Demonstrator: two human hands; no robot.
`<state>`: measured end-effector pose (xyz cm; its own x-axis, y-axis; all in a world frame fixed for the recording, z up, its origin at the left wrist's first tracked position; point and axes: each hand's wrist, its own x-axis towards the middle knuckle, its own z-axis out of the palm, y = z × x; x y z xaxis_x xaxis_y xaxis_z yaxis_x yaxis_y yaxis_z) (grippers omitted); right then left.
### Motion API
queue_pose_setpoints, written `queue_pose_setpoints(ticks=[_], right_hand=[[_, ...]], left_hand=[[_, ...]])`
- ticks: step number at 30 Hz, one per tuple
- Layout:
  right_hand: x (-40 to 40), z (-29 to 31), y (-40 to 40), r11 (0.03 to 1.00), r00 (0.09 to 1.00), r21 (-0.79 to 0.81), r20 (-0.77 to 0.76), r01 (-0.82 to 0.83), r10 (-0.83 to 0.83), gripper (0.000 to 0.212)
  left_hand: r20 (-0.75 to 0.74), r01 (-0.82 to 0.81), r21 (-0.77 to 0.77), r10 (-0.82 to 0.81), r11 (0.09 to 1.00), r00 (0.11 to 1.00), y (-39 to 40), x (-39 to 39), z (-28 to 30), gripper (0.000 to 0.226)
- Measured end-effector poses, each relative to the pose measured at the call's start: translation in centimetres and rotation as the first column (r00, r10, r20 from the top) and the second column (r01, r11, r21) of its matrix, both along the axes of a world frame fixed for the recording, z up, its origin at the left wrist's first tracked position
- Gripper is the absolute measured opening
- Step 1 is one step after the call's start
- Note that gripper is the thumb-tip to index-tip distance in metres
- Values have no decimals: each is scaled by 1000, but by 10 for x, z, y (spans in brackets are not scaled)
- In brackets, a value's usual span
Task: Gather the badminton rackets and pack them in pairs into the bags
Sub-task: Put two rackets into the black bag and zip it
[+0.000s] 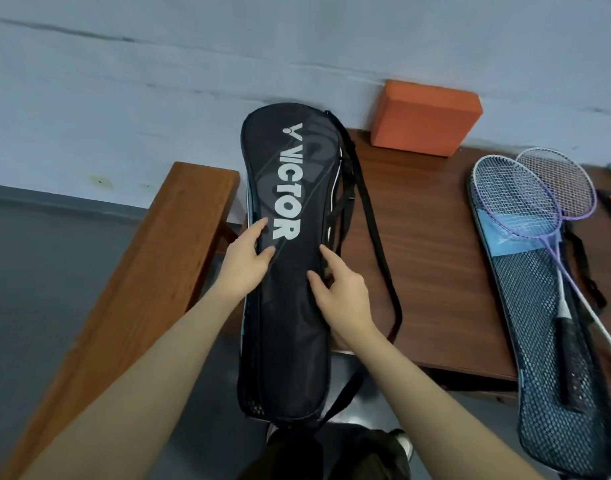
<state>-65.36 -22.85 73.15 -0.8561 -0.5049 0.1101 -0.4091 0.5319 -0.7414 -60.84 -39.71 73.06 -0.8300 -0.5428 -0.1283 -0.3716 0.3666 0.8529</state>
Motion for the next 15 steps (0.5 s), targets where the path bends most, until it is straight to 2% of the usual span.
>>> queue_pose_setpoints(ticks=[3,8,11,15], right_hand=[[4,-12,-9,996,990,83,136,-36,25,51],[-8,-20,-28,997,961,-36,271,64,-52,54],[-15,-20,-34,995,969,-54,236,79,-64,51],[-11,-25,-22,998,987,-23,150,66,-62,47]], left_hand=[[65,13,24,-14,1000,998,-15,3,-13,58],[46,18,74,-21,997,999,-21,7,-23,57],[-7,19,112,-18,994,1000,-20,9,-23,56],[-4,26,5,-26,1000,1000,-12,14,-32,54]])
